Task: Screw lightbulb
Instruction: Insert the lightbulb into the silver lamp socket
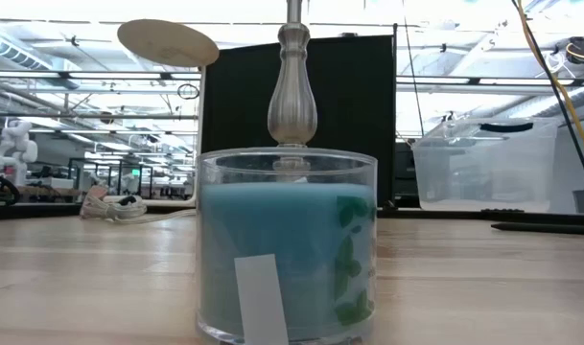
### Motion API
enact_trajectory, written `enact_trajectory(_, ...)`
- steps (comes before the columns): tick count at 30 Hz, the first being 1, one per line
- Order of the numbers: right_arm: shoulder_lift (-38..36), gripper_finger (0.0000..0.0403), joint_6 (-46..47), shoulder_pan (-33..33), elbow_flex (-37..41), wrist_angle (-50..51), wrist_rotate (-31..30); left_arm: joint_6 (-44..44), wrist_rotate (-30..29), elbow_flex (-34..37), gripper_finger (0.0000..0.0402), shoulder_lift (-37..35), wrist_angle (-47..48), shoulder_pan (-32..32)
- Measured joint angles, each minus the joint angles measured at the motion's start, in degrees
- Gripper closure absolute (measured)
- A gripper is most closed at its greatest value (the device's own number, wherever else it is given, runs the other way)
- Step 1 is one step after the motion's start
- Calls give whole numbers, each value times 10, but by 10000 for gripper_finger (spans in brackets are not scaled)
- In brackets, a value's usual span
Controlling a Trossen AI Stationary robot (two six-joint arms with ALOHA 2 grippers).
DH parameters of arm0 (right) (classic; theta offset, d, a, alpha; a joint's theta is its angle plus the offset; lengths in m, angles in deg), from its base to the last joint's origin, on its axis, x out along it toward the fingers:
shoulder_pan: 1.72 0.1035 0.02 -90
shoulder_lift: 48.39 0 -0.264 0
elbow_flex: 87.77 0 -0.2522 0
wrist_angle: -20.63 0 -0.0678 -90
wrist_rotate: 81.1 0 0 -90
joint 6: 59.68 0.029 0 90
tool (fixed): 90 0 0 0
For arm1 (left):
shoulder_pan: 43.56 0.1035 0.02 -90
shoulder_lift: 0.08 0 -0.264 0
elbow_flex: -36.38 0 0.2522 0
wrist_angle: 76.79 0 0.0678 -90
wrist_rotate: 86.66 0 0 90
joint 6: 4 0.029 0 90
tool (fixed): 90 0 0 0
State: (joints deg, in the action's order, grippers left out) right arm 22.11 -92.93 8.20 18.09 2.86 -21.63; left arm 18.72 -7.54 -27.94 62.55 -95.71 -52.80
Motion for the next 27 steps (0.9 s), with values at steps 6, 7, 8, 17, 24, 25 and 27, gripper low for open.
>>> enact_trajectory(6, 0, 403, 11, -18, 0, -5, 24, -2, 0, 0, 401, 0, 3, 0)
enact_trajectory(7, 0, 403, 13, -21, 0, -5, 27, -2, 0, 0, 401, 0, 3, 0)
enact_trajectory(8, 0, 403, 18, -22, -1, -3, 36, -2, 0, 0, 401, 0, 3, 0)
enact_trajectory(17, 22, 403, 23, -28, -30, 11, 52, -8, 2, 0, 401, 0, 1, 0)
enact_trajectory(24, 29, 403, 24, -29, -38, 19, 52, -4, 2, 0, 401, 5, 1, 0)
enact_trajectory(25, 29, 403, 24, -29, -38, 19, 52, -3, 2, 0, 401, 5, 0, 0)
enact_trajectory(27, 29, 403, 27, -31, -38, 23, 52, -3, 2, 0, 401, 4, 0, 0)
